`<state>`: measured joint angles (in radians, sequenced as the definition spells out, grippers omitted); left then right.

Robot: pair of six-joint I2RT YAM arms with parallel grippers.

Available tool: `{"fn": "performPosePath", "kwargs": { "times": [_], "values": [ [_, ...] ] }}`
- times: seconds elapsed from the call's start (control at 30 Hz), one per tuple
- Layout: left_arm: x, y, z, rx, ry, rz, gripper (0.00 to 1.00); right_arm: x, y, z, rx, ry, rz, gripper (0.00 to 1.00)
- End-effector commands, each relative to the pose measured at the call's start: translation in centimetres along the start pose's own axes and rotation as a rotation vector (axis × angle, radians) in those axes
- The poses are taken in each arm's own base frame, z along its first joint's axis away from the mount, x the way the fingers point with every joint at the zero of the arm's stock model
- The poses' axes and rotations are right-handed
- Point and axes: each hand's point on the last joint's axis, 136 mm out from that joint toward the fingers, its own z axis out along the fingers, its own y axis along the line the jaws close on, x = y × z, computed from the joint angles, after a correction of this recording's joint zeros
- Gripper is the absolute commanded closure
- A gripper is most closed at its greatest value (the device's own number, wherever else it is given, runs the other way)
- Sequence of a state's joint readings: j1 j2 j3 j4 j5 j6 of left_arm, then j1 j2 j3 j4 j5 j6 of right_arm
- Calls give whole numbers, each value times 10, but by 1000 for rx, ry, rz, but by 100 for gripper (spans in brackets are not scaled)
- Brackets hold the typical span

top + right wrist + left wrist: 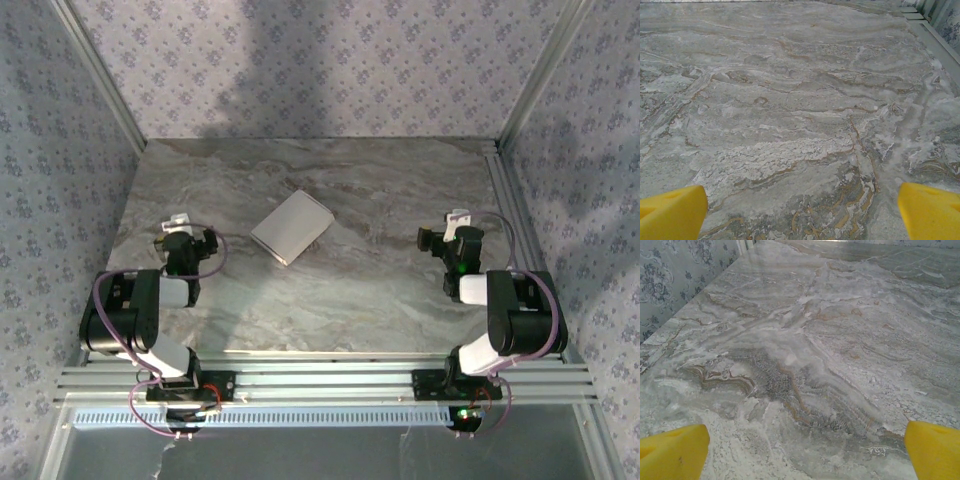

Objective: Fold the paper box

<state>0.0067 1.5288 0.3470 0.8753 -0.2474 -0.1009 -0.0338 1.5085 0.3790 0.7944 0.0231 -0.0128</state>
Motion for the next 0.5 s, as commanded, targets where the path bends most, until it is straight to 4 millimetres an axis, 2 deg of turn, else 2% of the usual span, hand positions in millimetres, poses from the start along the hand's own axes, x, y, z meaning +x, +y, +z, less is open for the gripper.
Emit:
{"fn": "performPosePath", "kwargs": {
  "times": [0.0, 0.47],
  "values": [
    [-12, -5, 0, 30, -37, -3, 0, -3, -1, 3, 15, -2, -18, 1],
    [-12, -8, 4, 26, -22, 21, 0, -3, -1, 3, 14, -2, -18, 1]
  ]
}}
